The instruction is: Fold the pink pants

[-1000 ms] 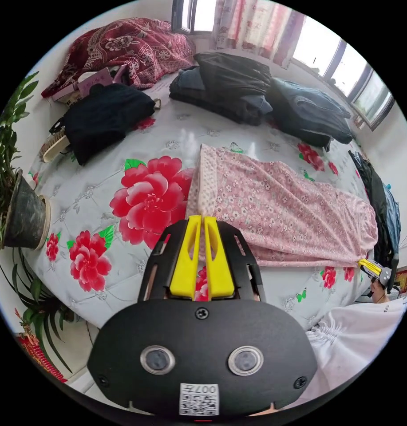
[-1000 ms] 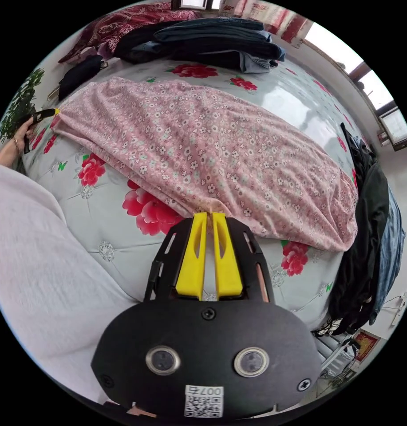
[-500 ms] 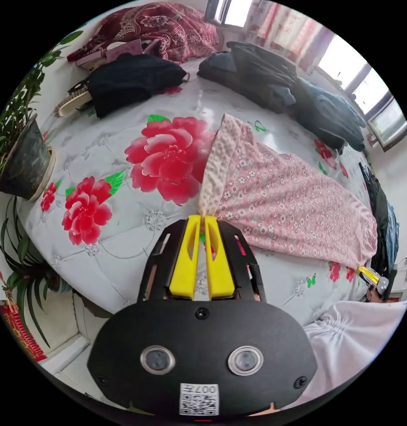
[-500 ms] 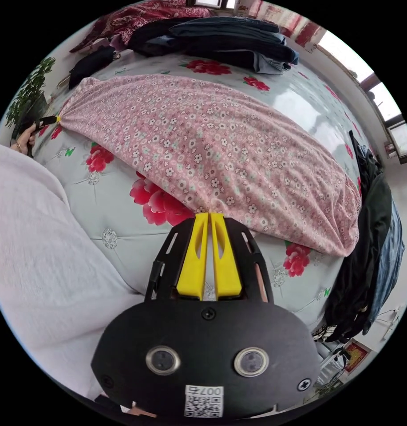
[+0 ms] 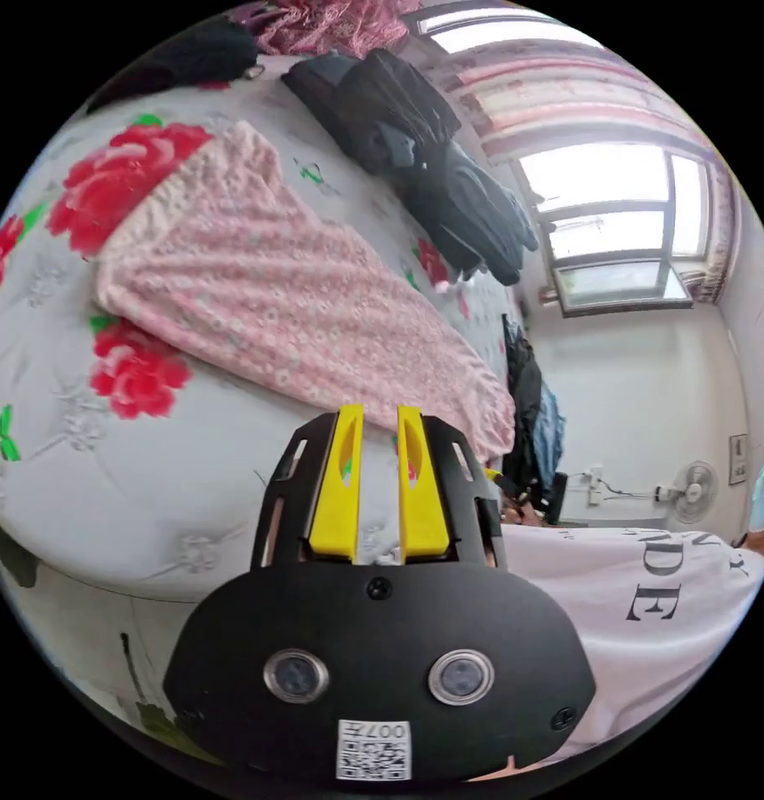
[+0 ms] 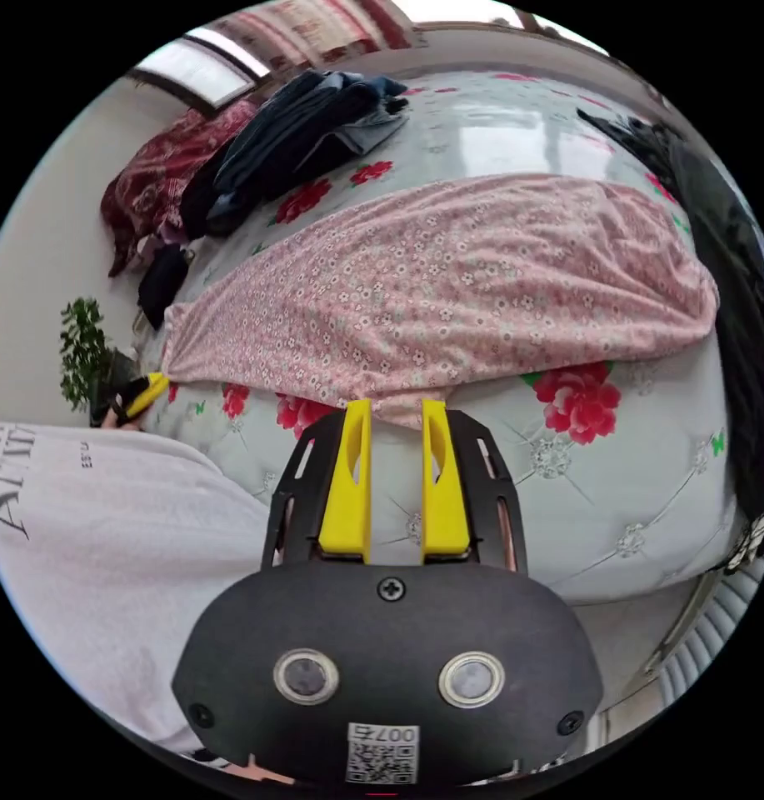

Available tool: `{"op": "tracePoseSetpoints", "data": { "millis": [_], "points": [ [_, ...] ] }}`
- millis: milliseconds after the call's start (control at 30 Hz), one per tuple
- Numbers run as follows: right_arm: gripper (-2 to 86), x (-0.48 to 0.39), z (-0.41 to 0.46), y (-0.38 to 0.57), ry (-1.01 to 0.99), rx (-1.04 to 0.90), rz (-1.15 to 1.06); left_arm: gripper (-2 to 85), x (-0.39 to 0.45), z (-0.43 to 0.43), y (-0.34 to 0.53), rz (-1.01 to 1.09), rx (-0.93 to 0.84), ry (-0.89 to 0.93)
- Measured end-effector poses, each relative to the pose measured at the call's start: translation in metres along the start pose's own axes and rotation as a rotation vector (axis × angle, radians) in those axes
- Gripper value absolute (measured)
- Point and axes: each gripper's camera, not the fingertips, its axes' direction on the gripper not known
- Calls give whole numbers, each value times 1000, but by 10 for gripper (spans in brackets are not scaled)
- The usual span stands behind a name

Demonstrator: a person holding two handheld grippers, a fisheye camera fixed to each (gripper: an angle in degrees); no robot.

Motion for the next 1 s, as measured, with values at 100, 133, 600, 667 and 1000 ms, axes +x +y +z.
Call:
{"op": "tracePoseSetpoints", "data": {
  "millis": [100,133,600,667,1000],
  "points": [
    [64,44,5,-1,-159,23,218,83,-1,50,-5,-59,-104,161],
    [66,54,7,0,-202,32,266,85,-1,65,-7,-80,-133,202],
    [64,44,-56,-189,-177,-266,-501,130,1,150,2,-125,-187,296],
    [70,36,-36,-249,-227,-342,-594,125,2,153,5,-150,-101,291],
    [92,-7,84,-381,-301,-804,-880,111,3,178,18,-107,41,337]
  ]
}}
